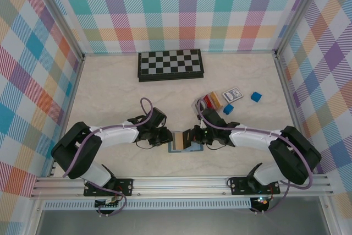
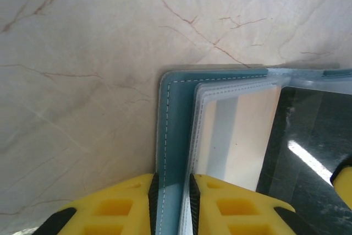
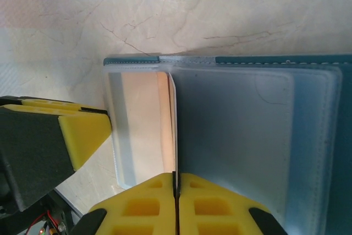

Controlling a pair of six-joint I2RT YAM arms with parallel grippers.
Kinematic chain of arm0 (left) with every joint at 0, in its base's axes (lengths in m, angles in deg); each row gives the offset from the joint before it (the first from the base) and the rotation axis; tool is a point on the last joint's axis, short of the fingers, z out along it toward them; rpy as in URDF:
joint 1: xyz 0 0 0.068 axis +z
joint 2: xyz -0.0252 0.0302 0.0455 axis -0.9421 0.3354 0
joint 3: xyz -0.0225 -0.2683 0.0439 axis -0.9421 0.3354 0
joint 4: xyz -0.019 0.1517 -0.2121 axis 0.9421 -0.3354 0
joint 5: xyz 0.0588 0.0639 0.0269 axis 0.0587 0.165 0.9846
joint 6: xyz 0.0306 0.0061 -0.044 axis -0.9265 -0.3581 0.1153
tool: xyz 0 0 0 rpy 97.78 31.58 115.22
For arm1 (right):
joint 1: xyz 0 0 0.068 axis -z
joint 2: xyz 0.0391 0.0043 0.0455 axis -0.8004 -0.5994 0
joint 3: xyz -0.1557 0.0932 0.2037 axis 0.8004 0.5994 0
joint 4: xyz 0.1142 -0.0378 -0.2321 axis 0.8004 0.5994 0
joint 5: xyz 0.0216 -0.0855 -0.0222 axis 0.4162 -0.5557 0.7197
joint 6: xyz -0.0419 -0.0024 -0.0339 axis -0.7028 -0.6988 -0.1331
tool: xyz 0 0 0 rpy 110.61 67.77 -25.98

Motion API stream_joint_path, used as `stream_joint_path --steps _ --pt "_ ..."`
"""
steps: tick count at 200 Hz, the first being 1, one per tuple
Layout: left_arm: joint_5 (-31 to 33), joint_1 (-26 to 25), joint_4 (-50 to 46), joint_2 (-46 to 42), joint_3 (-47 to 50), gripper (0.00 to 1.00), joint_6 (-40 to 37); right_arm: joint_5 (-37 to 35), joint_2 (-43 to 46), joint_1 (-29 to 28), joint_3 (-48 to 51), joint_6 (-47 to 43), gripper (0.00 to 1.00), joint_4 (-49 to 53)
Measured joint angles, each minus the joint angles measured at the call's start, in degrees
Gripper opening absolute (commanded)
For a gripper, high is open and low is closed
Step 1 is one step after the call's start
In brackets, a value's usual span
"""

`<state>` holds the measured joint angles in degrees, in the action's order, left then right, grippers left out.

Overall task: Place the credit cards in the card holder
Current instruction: Insert the credit card into the card slot.

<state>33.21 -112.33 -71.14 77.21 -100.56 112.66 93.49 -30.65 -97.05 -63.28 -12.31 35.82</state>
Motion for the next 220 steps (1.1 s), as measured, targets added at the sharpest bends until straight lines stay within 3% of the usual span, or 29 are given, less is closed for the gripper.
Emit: stream_joint_path --steps 55,138,173,220 --pt "0.13 -0.09 -0.15 0.61 0.02 0.18 0.02 3.19 -3.02 -0.04 0.5 0.26 0.06 -5.49" --pt "0.59 -0.31 -0.17 0.66 0.09 0.17 0.22 5.09 -6.67 -0.07 -1.01 0.02 0.12 -5.84" --pt "0.74 -0.33 -0.2 0.66 0.09 0.16 0.2 4.33 -7.06 -0.17 -3.72 -1.36 0.23 -0.79" --pt "0.79 -0.33 -0.17 0.66 0.09 0.15 0.17 0.59 -7.06 -0.48 -7.13 -4.79 0.3 9.14"
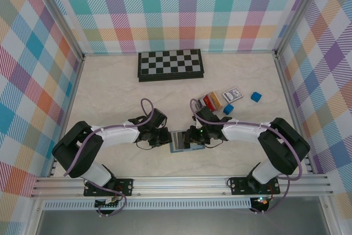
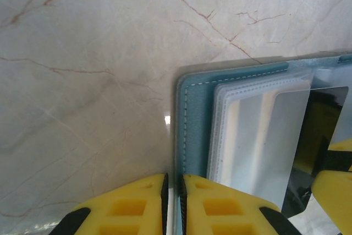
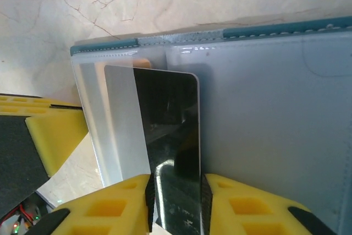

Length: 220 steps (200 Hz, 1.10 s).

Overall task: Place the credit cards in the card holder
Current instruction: Insert the credit card into the card slot.

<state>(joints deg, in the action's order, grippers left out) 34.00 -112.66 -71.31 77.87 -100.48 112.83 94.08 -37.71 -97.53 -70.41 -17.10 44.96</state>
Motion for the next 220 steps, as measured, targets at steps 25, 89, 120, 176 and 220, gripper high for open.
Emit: stream_joint_path --steps 25,89,120,176,220 --pt "-0.02 0.0 0.02 0.0 0.0 0.15 0.02 -0.79 -0.07 0.0 -0.76 -0.94 0.2 1.75" --pt "-0.13 0.0 0.13 0.26 0.0 0.15 -0.17 2.32 -4.15 -0.02 -3.72 -2.58 0.16 1.73" --pt "-0.2 0.0 0.04 0.42 -0.15 0.14 -0.28 3.67 -5.09 0.0 -4.63 -3.28 0.16 1.22" --pt "-0.17 0.0 -0.39 0.59 -0.52 0.15 -1.51 5.2 -6.05 0.0 -5.38 -4.57 0.2 0.52" --pt "0.0 0.0 -0.55 0.59 -0.55 0.14 -2.27 3.1 -6.05 -0.02 -7.34 -5.81 0.26 3.45"
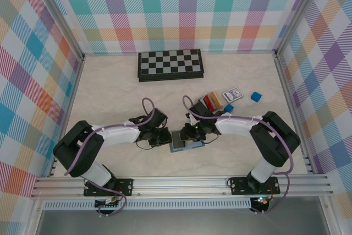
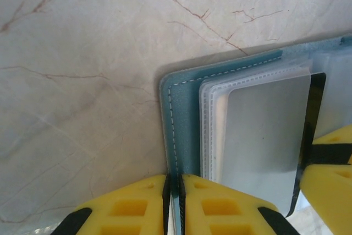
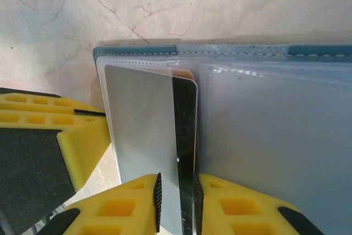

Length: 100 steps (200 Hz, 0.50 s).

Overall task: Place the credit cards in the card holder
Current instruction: Insert the credit card into the card slot.

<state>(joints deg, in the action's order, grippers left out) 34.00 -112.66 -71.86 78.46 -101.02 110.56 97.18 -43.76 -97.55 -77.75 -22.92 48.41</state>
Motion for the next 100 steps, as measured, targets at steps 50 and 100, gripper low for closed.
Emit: stream_joint_path --steps 50,100 --pt "0.48 -0.04 -0.37 0.0 -0.11 0.13 -0.7 -5.38 0.0 -0.04 -1.62 0.35 0.31 3.28" --pt "0.59 -0.11 -0.37 -0.02 -0.11 0.13 -0.7 -7.19 -0.07 -0.04 -2.32 1.36 0.36 4.44"
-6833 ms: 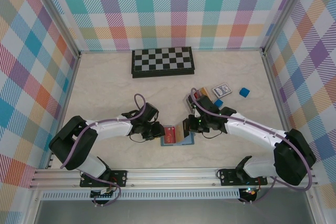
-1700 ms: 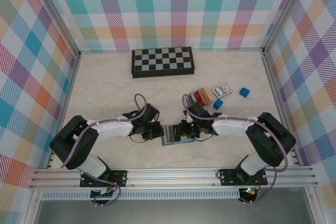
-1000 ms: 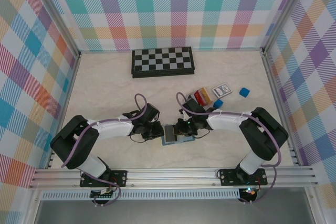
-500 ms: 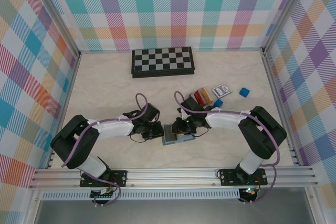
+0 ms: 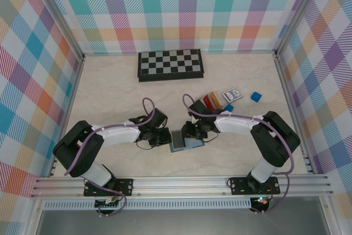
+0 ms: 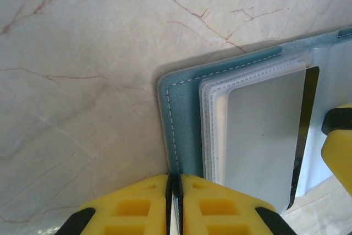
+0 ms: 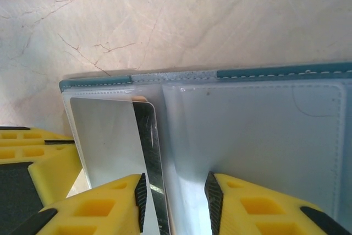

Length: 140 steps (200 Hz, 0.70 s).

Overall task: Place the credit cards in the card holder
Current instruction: Insert the credit card into the card slot.

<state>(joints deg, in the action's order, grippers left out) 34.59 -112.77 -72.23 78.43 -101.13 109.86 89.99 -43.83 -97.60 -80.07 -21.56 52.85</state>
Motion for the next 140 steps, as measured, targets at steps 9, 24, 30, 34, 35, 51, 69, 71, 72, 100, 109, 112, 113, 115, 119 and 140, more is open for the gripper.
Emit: stream_joint_path --steps 9,24,30,34,35,51,69,71,72,100,109,112,113,115,119,140 --pt "0.02 0.0 0.0 0.02 0.0 0.12 0.0 0.02 -0.31 0.0 -0.61 0.0 0.34 0.02" --pt "0.0 0.0 0.0 0.0 0.0 0.12 0.0 0.2 -1.29 0.0 -1.73 -0.02 0.31 -0.22" --pt "0.0 0.0 0.0 0.0 0.0 0.12 0.0 0.37 -1.68 0.0 -2.14 -0.02 0.31 -0.22" --pt "0.0 0.0 0.0 0.0 0.0 0.12 0.0 0.52 -1.99 0.0 -2.38 0.02 0.3 -0.28" --pt "0.0 0.0 0.0 0.0 0.0 0.12 0.0 0.52 -2.03 0.0 -2.43 0.0 0.3 -0.31" --pt "0.0 0.0 0.0 0.0 0.0 0.12 0.0 1.18 -2.67 0.0 -3.04 -0.04 0.28 -0.63" --pt "0.0 0.0 0.0 0.0 0.0 0.12 0.0 2.1 -3.04 0.0 -3.41 -0.04 0.29 -0.81" --pt "0.0 0.0 0.02 0.0 0.0 0.12 0.0 2.14 -3.13 0.0 -3.45 -0.04 0.29 -0.81" --pt "0.0 0.0 0.02 0.0 0.0 0.12 0.0 2.16 -3.17 0.0 -3.48 -0.04 0.29 -0.81" --pt "0.0 0.0 0.02 0.0 0.0 0.12 0.0 3.04 -4.96 0.0 -4.2 -0.04 0.28 -0.83" --pt "0.0 0.0 0.02 0.0 0.0 0.12 -0.02 3.28 -5.38 0.02 -4.28 -0.04 0.25 -0.92" --pt "0.0 0.0 0.02 0.0 0.0 0.12 -0.02 3.39 -5.42 0.02 -4.28 -0.09 0.24 -1.01" --pt "0.0 0.0 0.02 0.0 0.0 0.12 -0.02 3.41 -5.42 0.02 -4.28 -0.17 0.24 -1.01" --pt "0.0 0.0 0.02 0.0 0.0 0.12 -0.02 3.45 -5.46 0.02 -4.28 -0.11 0.23 -1.01" --pt "0.0 0.0 0.02 0.0 0.0 0.12 -0.02 3.58 -5.46 0.02 -4.28 -0.24 0.23 -1.05" --pt "0.02 0.0 -0.15 0.0 -0.09 0.12 -0.07 4.48 -5.46 0.02 -4.31 -0.44 0.23 -1.49"
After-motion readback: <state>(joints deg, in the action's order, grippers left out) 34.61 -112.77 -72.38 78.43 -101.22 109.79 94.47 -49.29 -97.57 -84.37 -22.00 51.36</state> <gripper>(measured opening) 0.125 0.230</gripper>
